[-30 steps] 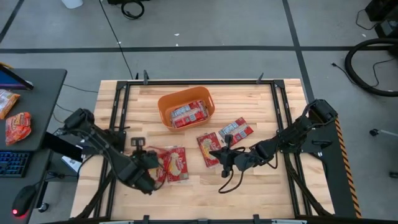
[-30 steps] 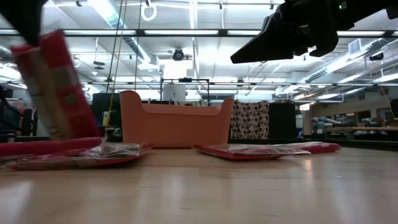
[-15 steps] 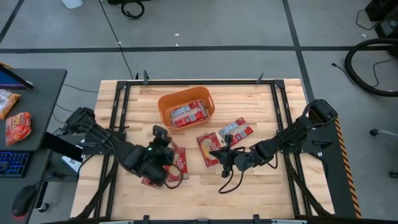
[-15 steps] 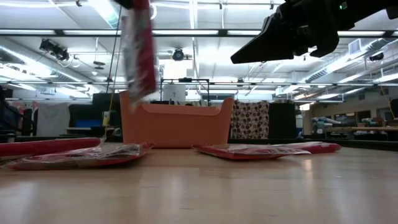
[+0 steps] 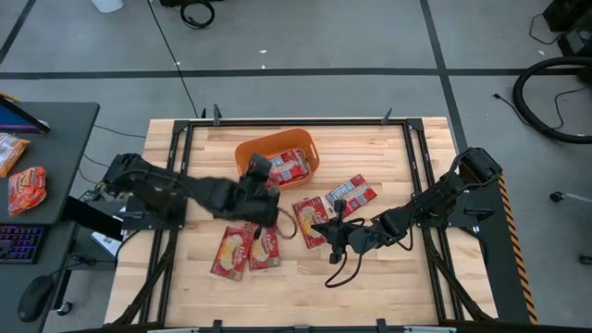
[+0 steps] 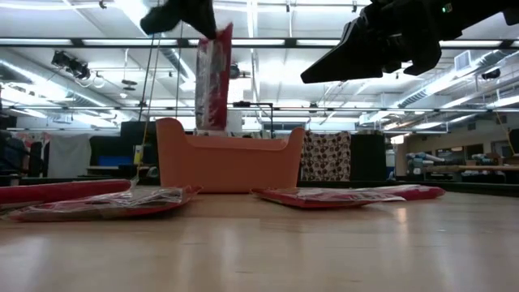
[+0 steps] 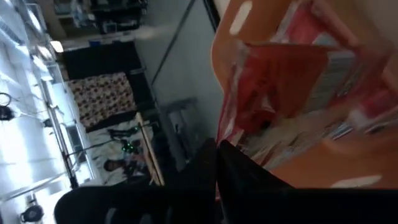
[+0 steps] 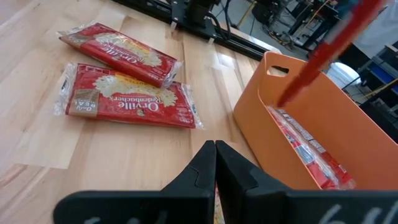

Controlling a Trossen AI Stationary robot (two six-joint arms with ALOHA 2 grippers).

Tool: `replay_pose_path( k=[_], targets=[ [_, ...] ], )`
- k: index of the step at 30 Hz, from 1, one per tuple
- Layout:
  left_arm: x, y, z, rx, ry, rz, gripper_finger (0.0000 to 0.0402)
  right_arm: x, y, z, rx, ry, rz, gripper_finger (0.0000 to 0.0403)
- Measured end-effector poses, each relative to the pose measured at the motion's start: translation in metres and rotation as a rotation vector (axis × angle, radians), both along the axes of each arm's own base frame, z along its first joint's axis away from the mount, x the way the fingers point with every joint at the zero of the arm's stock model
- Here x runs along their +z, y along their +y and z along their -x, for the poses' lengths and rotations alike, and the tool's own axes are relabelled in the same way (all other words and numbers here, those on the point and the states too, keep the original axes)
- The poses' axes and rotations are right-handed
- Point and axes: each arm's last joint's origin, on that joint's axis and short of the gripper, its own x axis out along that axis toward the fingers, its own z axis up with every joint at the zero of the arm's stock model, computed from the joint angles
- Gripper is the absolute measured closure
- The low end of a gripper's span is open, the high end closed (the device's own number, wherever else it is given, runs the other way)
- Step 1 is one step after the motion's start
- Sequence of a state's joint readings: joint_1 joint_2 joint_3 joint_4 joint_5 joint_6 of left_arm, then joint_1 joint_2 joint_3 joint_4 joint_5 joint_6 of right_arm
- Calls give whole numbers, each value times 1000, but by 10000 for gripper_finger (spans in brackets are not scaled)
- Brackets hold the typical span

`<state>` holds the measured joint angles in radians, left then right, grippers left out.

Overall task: Sort popcorn bags into baskets
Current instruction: Put the popcorn bag into the orange bin

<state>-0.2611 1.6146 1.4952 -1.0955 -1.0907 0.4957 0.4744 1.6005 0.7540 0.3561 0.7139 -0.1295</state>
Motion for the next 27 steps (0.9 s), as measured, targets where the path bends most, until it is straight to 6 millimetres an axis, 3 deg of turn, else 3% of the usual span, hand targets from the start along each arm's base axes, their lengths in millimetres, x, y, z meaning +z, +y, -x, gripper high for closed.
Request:
replay_pose_path(
  k=[11, 15, 23, 27],
  targets=[
    [-4, 76, -7, 68, 208, 92, 395, 0, 0, 0, -2, 3, -4, 392],
    [-5, 85, -5, 46, 285, 98, 395, -2, 0, 1, -10, 13, -16, 392],
    [-14, 93, -4, -228, 524, 285, 395, -4, -1, 2, -15, 10, -39, 392],
    [-16, 100, -14, -252, 468, 286, 395, -4, -1, 2, -13, 10, -44, 392]
  ],
)
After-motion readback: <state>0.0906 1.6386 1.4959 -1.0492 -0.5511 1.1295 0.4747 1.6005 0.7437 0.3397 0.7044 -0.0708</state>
